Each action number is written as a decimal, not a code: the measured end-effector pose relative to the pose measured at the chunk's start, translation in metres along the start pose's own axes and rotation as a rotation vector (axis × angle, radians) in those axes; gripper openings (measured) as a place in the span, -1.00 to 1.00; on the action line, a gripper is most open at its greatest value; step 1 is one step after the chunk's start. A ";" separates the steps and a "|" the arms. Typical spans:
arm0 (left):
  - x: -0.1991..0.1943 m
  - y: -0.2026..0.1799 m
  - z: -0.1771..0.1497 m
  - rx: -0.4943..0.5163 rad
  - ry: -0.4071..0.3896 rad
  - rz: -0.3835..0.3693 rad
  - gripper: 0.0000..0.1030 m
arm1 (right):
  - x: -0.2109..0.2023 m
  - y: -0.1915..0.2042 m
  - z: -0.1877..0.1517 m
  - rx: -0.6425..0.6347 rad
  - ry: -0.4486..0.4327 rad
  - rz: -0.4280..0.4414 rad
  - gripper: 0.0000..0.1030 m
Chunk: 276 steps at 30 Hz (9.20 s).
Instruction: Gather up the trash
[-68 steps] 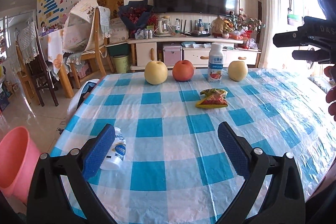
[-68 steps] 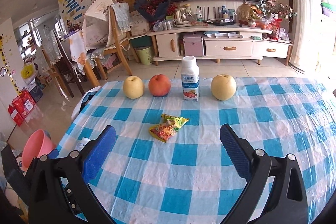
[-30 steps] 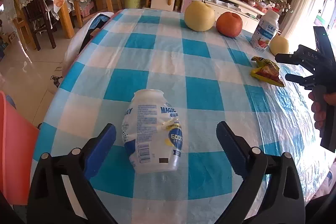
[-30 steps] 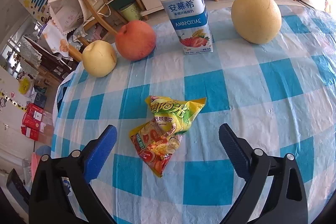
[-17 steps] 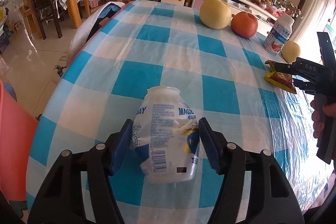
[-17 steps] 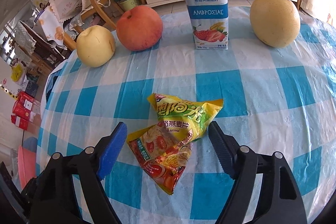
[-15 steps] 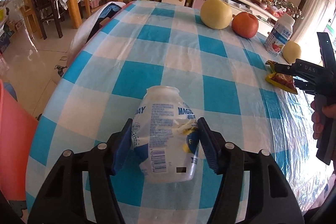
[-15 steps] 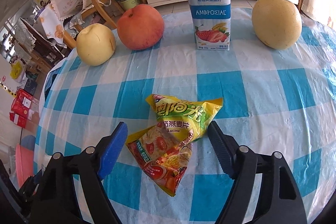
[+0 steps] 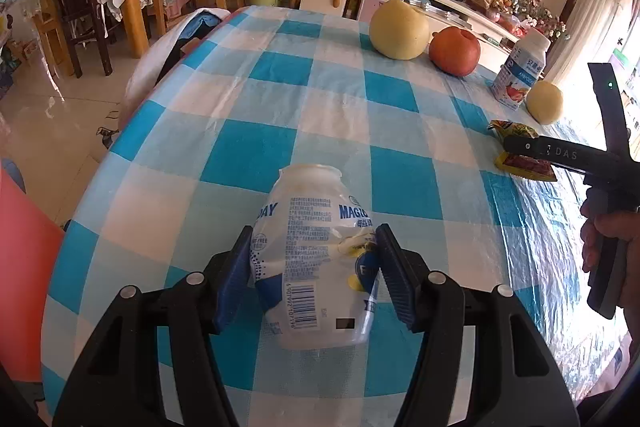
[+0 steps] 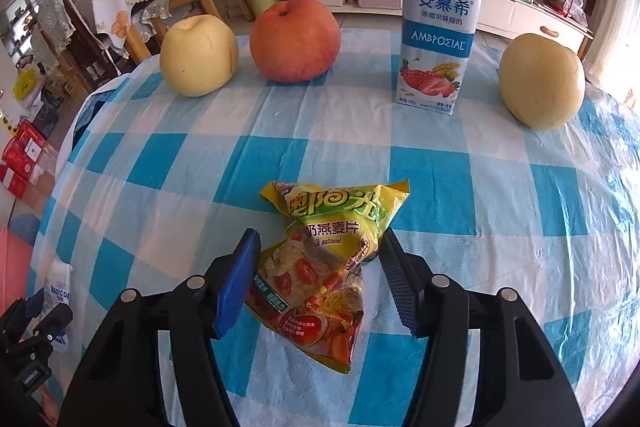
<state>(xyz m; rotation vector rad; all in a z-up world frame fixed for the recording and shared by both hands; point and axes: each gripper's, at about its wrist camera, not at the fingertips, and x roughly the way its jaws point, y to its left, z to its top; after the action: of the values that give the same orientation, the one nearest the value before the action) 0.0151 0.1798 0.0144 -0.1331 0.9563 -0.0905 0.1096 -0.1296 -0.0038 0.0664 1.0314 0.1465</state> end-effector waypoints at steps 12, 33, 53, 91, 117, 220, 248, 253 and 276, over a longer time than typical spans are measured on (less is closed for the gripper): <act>-0.012 0.000 0.001 -0.012 -0.044 -0.056 0.20 | -0.007 0.007 -0.007 -0.040 0.004 0.034 -0.21; -0.030 -0.001 0.000 -0.005 -0.087 -0.130 0.20 | -0.047 0.026 -0.015 -0.112 -0.068 0.005 -0.48; -0.074 0.018 -0.005 -0.061 -0.197 -0.186 0.20 | -0.127 0.103 -0.032 -0.178 -0.196 0.155 -0.49; -0.164 0.248 -0.075 -0.980 -0.500 0.198 0.20 | -0.135 0.409 -0.080 -0.538 -0.173 0.489 -0.49; -0.180 0.230 -0.059 -0.834 -0.585 0.350 0.92 | -0.129 0.370 -0.093 -0.509 -0.206 0.278 0.72; -0.256 -0.154 -0.114 0.179 -0.567 0.057 0.92 | -0.327 0.047 -0.234 -0.019 -0.744 -0.306 0.87; -0.240 -0.147 -0.118 0.176 -0.544 0.066 0.92 | -0.318 0.045 -0.233 -0.033 -0.736 -0.305 0.87; -0.239 -0.147 -0.117 0.172 -0.541 0.067 0.92 | -0.318 0.046 -0.231 -0.036 -0.733 -0.304 0.87; -0.183 -0.151 -0.104 0.190 -0.453 0.115 0.92 | -0.288 0.037 -0.210 -0.031 -0.630 -0.227 0.87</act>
<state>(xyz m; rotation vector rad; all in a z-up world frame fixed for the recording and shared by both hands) -0.1778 0.0480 0.1267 0.0756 0.4984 -0.0416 -0.2194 -0.1399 0.1375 -0.0327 0.4018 -0.0659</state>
